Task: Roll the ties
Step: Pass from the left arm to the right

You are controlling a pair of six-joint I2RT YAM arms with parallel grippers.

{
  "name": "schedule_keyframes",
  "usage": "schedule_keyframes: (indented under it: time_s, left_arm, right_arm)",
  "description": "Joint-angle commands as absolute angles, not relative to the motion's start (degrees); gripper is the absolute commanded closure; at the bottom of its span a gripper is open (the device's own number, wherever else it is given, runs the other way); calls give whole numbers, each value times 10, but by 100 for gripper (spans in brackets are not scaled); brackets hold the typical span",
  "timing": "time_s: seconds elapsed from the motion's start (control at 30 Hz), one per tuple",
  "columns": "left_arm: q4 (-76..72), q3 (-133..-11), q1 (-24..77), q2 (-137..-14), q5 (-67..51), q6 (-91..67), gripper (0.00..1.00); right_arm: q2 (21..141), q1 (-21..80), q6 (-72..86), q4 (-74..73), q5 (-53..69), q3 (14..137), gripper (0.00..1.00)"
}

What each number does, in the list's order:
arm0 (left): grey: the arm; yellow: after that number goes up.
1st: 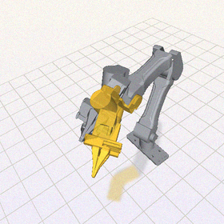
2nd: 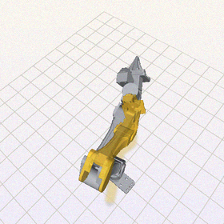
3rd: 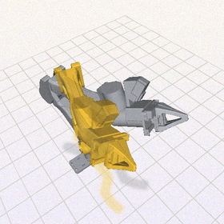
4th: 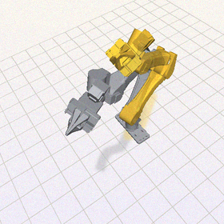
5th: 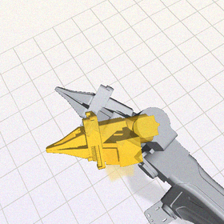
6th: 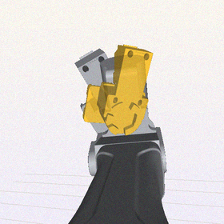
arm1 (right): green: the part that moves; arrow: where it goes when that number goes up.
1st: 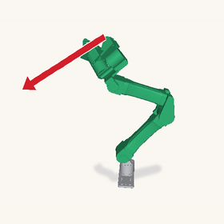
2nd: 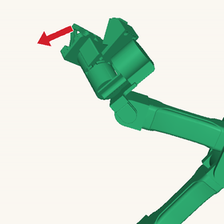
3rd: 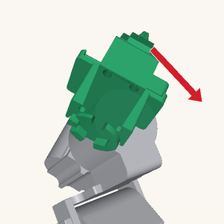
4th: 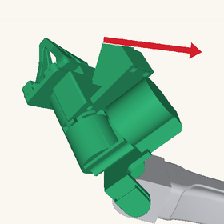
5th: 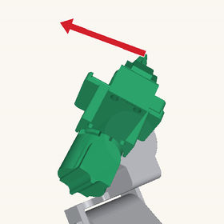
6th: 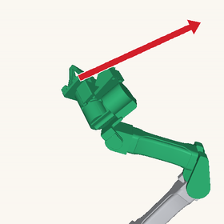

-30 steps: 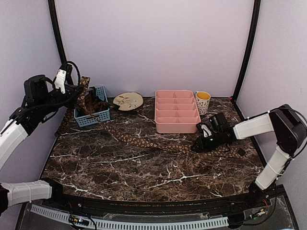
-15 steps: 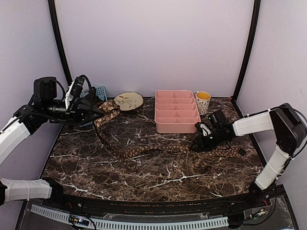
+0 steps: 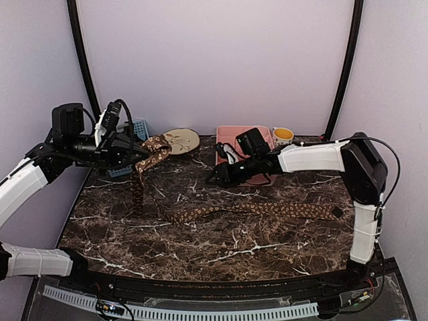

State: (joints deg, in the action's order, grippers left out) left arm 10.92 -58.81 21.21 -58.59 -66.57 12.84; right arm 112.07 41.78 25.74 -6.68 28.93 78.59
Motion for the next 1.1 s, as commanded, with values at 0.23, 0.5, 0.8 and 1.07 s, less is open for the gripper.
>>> schedule_keyframes:
  time_s: [0.23, 0.5, 0.8, 1.07]
  left_arm:
    - [65, -605, 204, -639, -429, 89, 91]
    - [-29, -676, 203, -744, -402, 13, 92]
    - [13, -666, 187, -720, -405, 8, 96]
    - [25, -622, 177, -678, -413, 10, 94]
  right_arm:
    - [1226, 476, 297, -15, 366, 796, 64]
    - [1174, 516, 304, 61, 358, 678, 79]
    - [1168, 543, 293, 91, 328, 613, 78]
    - [1127, 548, 245, 63, 295, 664, 56]
